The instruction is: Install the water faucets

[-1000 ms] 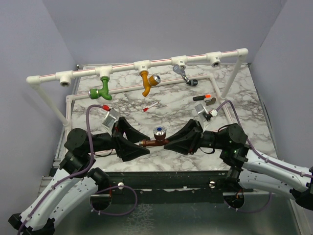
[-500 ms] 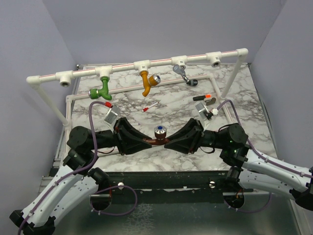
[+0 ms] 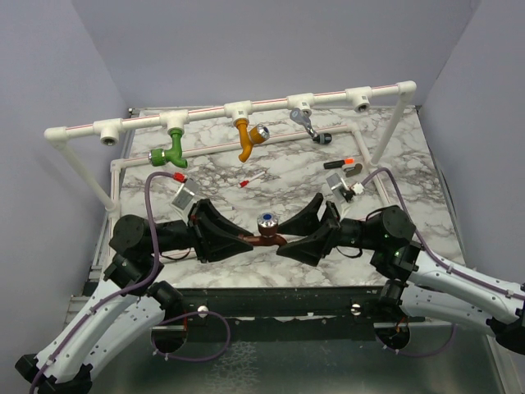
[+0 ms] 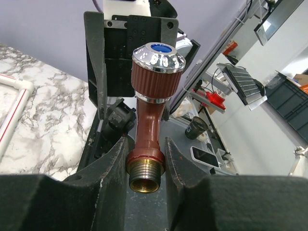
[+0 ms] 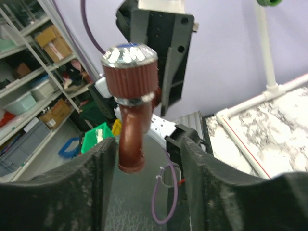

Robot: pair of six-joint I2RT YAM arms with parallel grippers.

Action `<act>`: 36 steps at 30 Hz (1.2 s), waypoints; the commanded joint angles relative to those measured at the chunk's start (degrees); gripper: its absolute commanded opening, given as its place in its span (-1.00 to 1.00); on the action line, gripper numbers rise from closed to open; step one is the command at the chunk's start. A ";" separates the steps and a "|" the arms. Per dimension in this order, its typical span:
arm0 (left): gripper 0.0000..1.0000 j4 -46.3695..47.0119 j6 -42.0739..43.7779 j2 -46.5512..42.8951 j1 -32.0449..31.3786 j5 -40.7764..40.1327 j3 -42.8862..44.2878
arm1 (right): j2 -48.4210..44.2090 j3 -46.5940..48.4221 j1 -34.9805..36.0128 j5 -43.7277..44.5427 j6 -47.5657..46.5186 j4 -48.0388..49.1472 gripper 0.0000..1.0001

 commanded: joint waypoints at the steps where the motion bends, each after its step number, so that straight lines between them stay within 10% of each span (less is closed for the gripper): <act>1: -1.00 -2.91 0.52 -0.85 -0.07 -3.19 1.08 | -0.86 4.33 -0.28 0.83 -5.74 -10.12 0.36; 17: -1.00 -6.11 -0.34 0.32 -0.07 -7.02 -0.04 | 4.18 11.51 -0.31 -1.53 -10.39 -19.22 0.42; 36: -1.00 -6.65 -0.47 0.79 -0.05 -7.88 -0.75 | 3.25 8.88 -0.28 -0.56 -10.04 -15.92 0.03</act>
